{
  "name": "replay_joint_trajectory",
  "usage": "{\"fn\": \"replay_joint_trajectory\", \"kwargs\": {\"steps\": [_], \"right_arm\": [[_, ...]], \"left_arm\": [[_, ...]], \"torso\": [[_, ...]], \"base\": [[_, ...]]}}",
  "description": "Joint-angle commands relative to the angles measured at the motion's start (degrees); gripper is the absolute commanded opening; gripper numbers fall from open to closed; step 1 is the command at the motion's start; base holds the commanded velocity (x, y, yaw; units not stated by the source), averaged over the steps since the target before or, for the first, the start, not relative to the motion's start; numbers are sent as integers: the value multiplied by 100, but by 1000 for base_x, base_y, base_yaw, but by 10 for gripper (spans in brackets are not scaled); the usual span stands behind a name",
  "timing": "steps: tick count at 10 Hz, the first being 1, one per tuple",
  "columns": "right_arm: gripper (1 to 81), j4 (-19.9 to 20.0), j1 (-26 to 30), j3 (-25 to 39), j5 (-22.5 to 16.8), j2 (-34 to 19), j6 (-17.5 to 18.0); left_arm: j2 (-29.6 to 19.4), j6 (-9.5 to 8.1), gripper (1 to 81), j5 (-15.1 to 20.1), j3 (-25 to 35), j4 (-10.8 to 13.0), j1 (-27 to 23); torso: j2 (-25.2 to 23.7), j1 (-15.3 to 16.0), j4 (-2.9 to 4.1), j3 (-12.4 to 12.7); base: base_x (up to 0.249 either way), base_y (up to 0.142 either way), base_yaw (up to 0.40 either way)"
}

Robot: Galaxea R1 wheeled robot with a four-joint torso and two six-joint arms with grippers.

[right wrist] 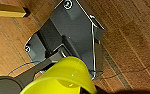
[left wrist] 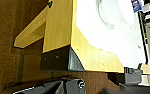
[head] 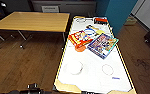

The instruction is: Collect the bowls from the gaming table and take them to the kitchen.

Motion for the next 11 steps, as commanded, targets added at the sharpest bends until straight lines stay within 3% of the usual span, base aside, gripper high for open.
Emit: {"fn": "replay_joint_trajectory", "kwargs": {"steps": [1,2,3,5,7,11], "right_arm": [[10,-143,19,130,-397,-264,-11],[10,-143,19,130,-397,-264,-11],[10,-143,28,121,-389,-255,-11],[10,-134,81,130,-406,-246,-11],[10,-125,151,130,-415,-237,-2],[10,-134,186,156,-424,-210,-2]], "left_arm": [[-374,21,811,817,16,-575,-1118],[-356,-118,811,835,-81,-793,-1268],[-356,-419,811,835,-205,-1006,-1321],[-260,-1068,811,774,-556,-1112,-1496],[-75,-1201,811,835,-723,-1103,-1882],[555,-1235,811,1176,-1423,-1112,-2244]], "torso": [[0,0,0,0],[0,0,0,0],[0,0,0,0],[0,0,0,0],[0,0,0,0],[0,0,0,0]], "base": [[0,0,0],[0,0,0],[0,0,0],[0,0,0],[0,0,0],[0,0,0]]}}
